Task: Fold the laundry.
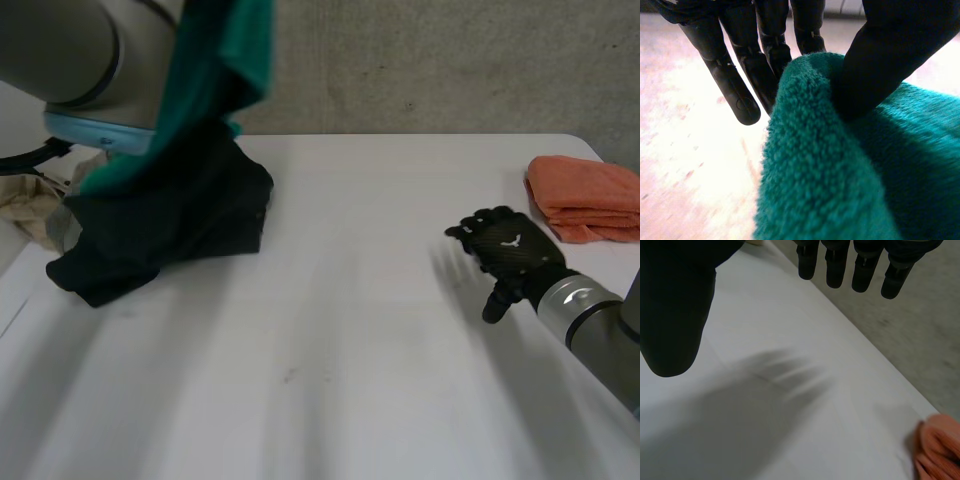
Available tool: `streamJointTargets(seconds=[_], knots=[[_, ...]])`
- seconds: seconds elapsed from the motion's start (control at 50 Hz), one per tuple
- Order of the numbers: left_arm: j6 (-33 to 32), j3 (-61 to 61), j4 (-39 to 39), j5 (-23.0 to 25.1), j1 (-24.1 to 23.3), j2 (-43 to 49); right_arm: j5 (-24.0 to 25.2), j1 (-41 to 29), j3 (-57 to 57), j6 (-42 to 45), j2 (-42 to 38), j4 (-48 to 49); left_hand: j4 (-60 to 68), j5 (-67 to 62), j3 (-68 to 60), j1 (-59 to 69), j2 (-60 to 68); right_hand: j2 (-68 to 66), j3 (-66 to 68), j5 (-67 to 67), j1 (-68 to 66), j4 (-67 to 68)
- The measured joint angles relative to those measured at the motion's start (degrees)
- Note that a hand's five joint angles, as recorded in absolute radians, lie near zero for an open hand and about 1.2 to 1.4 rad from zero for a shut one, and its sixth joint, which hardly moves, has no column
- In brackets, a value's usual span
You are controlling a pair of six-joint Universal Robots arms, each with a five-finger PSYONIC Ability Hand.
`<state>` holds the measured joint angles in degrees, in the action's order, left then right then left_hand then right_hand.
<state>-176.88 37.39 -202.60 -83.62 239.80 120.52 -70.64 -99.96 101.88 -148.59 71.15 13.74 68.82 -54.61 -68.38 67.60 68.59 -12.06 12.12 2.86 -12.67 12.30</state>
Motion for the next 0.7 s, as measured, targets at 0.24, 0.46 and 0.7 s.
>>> streamJointTargets(seconds=[0.24, 0.46, 0.7], knots=[[5.3, -0.6, -3.9, -2.6, -10.8, 3.4, -3.7, 3.8, -0.4, -7.3, 1.8, 2.3, 0.0, 0.0, 0.0, 0.0, 0.0, 0.0, 0.0, 0.0, 0.0, 0.0], [5.2, 7.9, -1.8, -2.0, -15.2, 8.5, -6.2, 5.4, -0.8, -7.6, 2.2, 3.4, -36.9, 33.0, 36.1, -39.3, -36.6, 0.0, 0.0, 0.0, 0.0, 0.0], [1.0, 19.7, 2.4, -2.4, -10.2, 1.1, -5.6, 5.1, -0.9, -7.5, 2.1, 3.3, -56.3, 51.2, 55.1, -55.0, -55.5, 0.0, 0.0, 0.0, 0.0, 0.0]])
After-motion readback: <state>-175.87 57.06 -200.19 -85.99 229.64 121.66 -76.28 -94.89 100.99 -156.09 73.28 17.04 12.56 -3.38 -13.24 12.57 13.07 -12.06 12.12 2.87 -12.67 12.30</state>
